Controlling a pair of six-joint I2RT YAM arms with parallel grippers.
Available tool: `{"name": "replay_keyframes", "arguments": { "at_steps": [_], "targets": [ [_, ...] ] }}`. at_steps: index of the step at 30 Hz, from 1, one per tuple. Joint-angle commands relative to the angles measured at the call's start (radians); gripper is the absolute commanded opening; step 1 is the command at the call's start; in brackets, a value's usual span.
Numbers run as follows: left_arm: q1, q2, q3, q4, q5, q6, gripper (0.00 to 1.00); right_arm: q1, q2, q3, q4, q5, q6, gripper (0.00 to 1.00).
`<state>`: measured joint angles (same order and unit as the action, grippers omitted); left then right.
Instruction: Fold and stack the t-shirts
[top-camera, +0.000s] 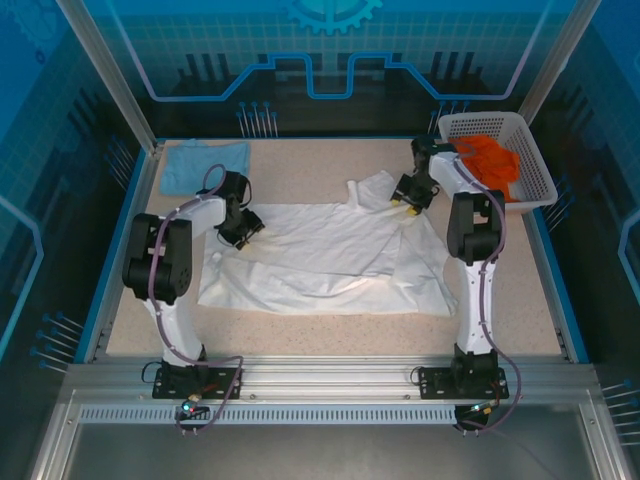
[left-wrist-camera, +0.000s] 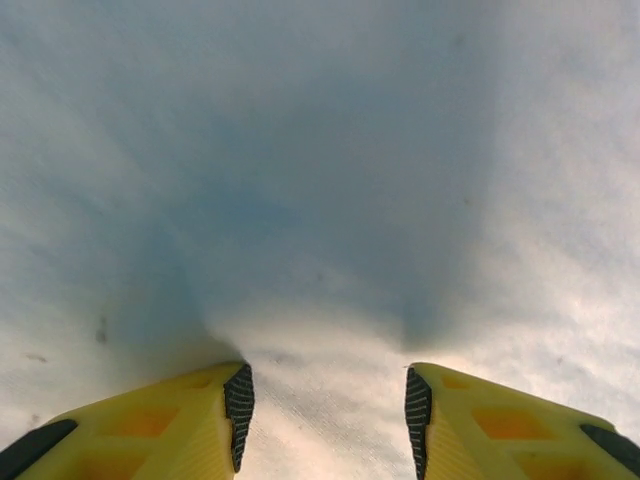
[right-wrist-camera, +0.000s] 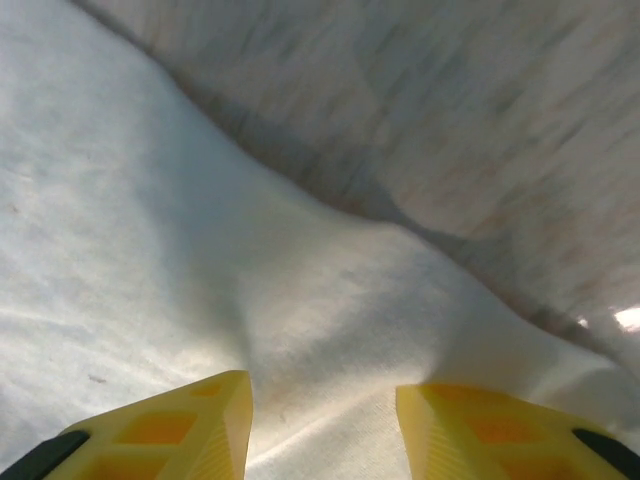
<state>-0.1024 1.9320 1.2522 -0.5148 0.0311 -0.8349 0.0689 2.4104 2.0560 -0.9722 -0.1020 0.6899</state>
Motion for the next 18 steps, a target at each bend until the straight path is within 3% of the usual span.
{"name": "replay_keyframes", "arguments": {
  "at_steps": [1,6,9,15,18],
  "targets": [
    [-0.008,0.083,0.063,-0.020,-0.009,0.011,0.48,-0.037,0.096,0.089,-0.024,0.048,0.058,0.45],
    [-0.007,0.137,0.169,-0.053,-0.018,0.018,0.50,-0.048,0.212,0.307,-0.079,0.058,0.056,0.46],
    [0.009,0.131,0.227,-0.092,-0.032,0.037,0.53,-0.045,0.256,0.444,-0.114,0.022,0.031,0.52],
    [0.021,-0.044,0.252,-0.133,-0.062,0.074,0.72,0.013,0.066,0.395,-0.031,-0.018,-0.043,0.78],
    [0.024,-0.146,0.220,-0.156,-0.055,0.073,0.73,0.040,-0.066,0.318,-0.012,-0.008,-0.077,0.79]
  ]
}}
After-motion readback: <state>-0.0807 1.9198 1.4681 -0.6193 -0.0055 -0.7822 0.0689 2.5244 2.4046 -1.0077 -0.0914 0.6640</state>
